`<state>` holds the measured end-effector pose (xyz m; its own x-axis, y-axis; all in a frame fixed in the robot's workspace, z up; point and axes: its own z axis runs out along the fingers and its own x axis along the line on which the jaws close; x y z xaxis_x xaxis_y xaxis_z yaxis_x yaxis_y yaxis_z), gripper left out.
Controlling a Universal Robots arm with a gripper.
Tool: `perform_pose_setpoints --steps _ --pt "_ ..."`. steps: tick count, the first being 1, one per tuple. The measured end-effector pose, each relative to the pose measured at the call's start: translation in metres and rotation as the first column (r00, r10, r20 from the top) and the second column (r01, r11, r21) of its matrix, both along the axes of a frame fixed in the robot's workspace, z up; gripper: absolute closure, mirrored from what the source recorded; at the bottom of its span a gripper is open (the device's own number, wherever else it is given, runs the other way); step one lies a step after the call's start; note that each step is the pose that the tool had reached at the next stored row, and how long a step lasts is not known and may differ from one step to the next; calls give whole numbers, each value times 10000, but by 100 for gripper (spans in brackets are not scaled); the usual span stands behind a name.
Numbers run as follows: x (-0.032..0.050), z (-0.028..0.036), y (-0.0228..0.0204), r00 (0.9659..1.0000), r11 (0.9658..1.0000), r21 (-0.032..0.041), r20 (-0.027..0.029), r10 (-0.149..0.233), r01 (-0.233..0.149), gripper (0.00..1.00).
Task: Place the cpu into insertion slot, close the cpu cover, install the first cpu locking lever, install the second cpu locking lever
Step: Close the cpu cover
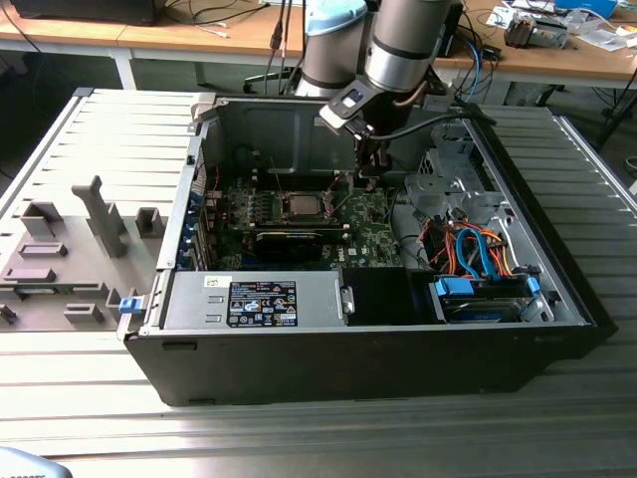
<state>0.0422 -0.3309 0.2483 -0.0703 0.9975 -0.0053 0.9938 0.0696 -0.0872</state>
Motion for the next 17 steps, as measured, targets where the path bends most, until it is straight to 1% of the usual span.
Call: perform_pose_setpoints --steps 8,12,17 --pt "-84 1 0 10000 10000 0 44 0 0 89" --pt "-117 1 0 10000 10000 0 54 0 0 89" --pt "-182 1 0 10000 10000 0 73 -1 1 89"
